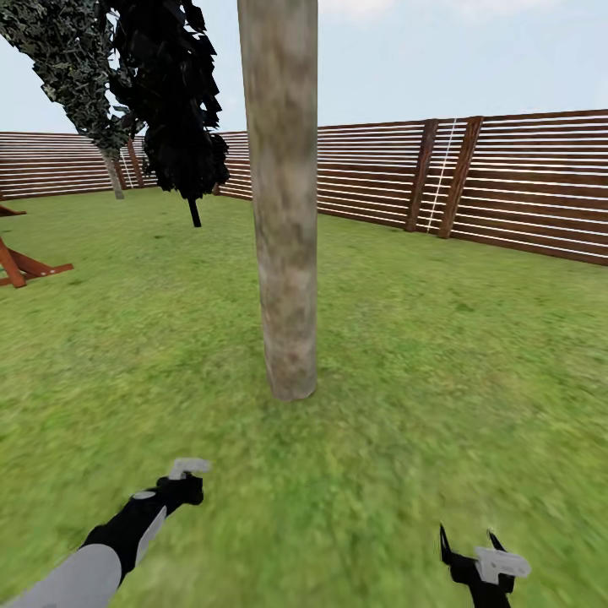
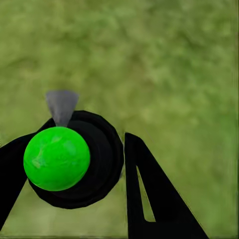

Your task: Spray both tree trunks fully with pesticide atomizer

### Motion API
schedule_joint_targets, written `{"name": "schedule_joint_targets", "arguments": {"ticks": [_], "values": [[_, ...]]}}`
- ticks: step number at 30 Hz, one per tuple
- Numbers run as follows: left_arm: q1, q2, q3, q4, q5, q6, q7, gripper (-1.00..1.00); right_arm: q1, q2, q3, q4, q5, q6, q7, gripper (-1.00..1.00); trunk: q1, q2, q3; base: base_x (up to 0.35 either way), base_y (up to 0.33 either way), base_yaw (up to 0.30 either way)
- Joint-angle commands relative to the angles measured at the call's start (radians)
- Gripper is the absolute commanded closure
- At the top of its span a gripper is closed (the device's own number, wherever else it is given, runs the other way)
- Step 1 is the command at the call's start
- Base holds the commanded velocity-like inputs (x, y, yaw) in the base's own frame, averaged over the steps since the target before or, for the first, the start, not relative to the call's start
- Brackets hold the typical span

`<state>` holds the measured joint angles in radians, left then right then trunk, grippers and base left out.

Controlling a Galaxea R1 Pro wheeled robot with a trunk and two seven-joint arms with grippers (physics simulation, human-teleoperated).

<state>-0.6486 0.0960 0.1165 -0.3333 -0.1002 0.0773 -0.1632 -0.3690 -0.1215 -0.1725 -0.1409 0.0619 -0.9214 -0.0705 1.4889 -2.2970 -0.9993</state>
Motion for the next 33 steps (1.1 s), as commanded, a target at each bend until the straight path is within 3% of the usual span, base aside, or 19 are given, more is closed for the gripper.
{"name": "schedule_joint_targets", "arguments": {"ticks": [1,3,7,11,17,26,29,33], "values": [[0.0,-0.016,-0.008,0.0,-0.02,0.001,0.025,1.0,0.005,0.003,0.002,0.009,-0.013,-0.016,-0.002,-1.0,0.0,0.0,0.0,0.0,0.0,0.0],[0.0,-0.045,-0.022,0.0,-0.064,0.002,0.077,1.0,0.009,0.007,0.002,0.026,-0.025,-0.028,-0.002,-1.0,0.0,0.0,0.0,0.0,0.0,0.0],[-0.014,-0.069,-0.033,-0.005,-0.072,0.038,0.092,1.0,0.01,0.007,0.002,0.029,-0.026,-0.029,-0.004,-1.0,0.0,0.0,0.0,0.0,0.0,0.0],[-0.014,-0.073,-0.033,-0.007,-0.072,0.116,0.101,1.0,0.01,0.017,0.002,0.032,-0.028,-0.03,-0.006,-1.0,0.0,0.0,0.0,0.0,0.0,-0.043],[-0.014,-0.073,-0.03,-0.009,-0.066,0.127,0.103,1.0,0.012,0.02,0.002,0.032,-0.027,-0.03,-0.006,-1.0,0.0,0.0,0.0,0.009,0.0,-0.242],[-0.019,-0.073,-0.027,-0.009,-0.065,0.144,0.109,1.0,0.013,0.025,0.002,0.033,-0.027,-0.028,-0.005,-1.0,0.0,0.0,0.0,0.299,0.0,-0.266],[-0.019,-0.073,-0.027,-0.009,-0.065,0.156,0.11,1.0,0.013,0.025,0.002,0.074,-0.027,-0.028,-0.004,-1.0,0.0,0.0,0.0,0.281,0.0,-0.149],[-0.017,-0.09,-0.03,-0.072,-0.07,0.272,0.109,1.0,0.013,0.025,0.003,0.091,-0.026,-0.028,-0.002,-1.0,0.0,0.0,0.0,0.046,0.0,-0.017]]}}
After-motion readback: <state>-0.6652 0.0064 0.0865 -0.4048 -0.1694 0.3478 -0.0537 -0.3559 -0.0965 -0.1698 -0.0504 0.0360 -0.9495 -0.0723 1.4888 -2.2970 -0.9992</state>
